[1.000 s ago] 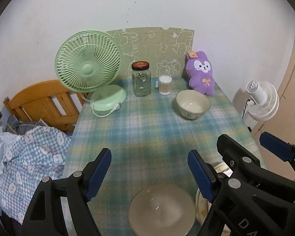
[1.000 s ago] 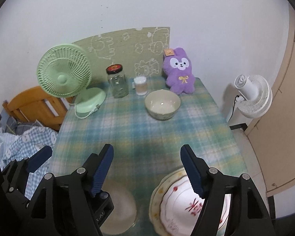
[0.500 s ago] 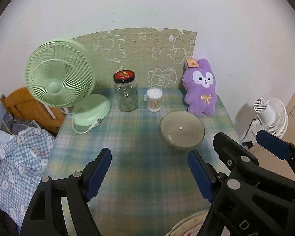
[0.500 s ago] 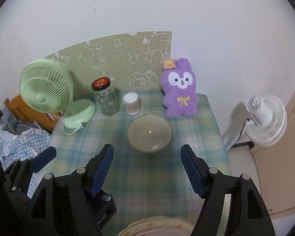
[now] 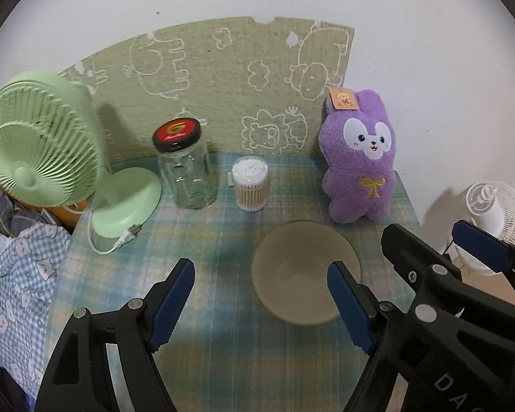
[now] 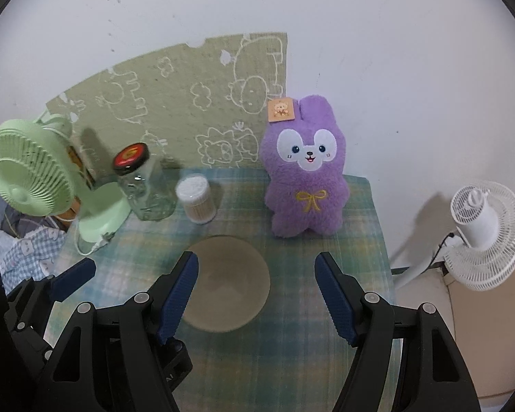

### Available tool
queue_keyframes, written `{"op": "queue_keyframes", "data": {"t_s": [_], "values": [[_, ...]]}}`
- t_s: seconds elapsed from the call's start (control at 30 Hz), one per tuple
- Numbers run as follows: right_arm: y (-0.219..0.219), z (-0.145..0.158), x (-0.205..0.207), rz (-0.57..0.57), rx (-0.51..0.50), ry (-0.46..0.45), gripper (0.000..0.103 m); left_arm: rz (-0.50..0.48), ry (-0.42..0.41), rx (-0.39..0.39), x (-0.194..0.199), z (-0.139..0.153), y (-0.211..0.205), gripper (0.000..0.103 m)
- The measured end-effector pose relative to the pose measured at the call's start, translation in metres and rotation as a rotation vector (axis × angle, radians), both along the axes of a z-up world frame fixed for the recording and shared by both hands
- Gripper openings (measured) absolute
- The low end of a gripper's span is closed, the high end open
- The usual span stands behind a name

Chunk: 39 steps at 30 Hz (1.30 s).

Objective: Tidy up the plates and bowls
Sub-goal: 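Move both tools to the cream bowl in front of the purple plush, then grasp the third cream bowl rim with both tools and lift it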

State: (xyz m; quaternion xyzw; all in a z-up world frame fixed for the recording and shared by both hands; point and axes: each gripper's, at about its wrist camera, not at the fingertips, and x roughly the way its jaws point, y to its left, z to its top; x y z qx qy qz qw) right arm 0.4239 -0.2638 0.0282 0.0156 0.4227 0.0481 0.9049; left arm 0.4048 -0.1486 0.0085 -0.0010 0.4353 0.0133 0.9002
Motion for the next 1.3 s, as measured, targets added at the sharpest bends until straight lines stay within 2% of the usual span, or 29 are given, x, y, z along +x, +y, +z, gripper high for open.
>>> {"op": "queue_keyframes", "data": {"t_s": [0.13, 0.23, 0.3, 0.4, 0.53, 0.67, 0.8, 0.87, 1.03, 1.1, 1.3], "values": [[-0.005, -0.019, 0.022, -0.012, 0.012, 0.019, 0.07, 0.014, 0.013, 0.0, 0.022, -0.017, -0.002, 0.077], [-0.008, -0.035, 0.036, -0.017, 0.016, 0.039, 0.06, 0.021, 0.023, 0.003, 0.034, -0.029, -0.001, 0.074], [-0.009, -0.046, 0.044, -0.015, 0.017, 0.062, 0.058, 0.01, 0.031, 0.011, 0.042, -0.039, -0.001, 0.065], [-0.01, -0.062, 0.054, -0.01, 0.023, 0.089, 0.056, 0.005, 0.072, 0.017, 0.053, -0.055, -0.001, 0.057], [-0.009, -0.082, 0.066, 0.001, 0.042, 0.126, 0.052, 0.006, 0.084, 0.041, 0.063, -0.069, -0.002, 0.051], [-0.005, -0.096, 0.073, 0.013, 0.056, 0.157, 0.048, 0.0, 0.115, 0.032, 0.069, -0.082, -0.004, 0.042], [-0.002, -0.103, 0.077, 0.026, 0.053, 0.171, 0.041, 0.003, 0.132, 0.039, 0.072, -0.09, -0.005, 0.034], [-0.002, -0.105, 0.078, 0.025, 0.05, 0.171, 0.033, -0.001, 0.137, 0.035, 0.074, -0.093, -0.005, 0.03], [0.002, -0.111, 0.08, 0.041, 0.047, 0.176, 0.026, -0.001, 0.121, 0.062, 0.074, -0.097, -0.008, 0.025], [0.004, -0.112, 0.081, 0.046, 0.051, 0.18, 0.023, 0.018, 0.126, 0.058, 0.075, -0.098, -0.006, 0.02], [0.006, -0.113, 0.08, 0.042, 0.045, 0.18, 0.022, 0.013, 0.128, 0.065, 0.075, -0.1, -0.006, 0.02]]}}
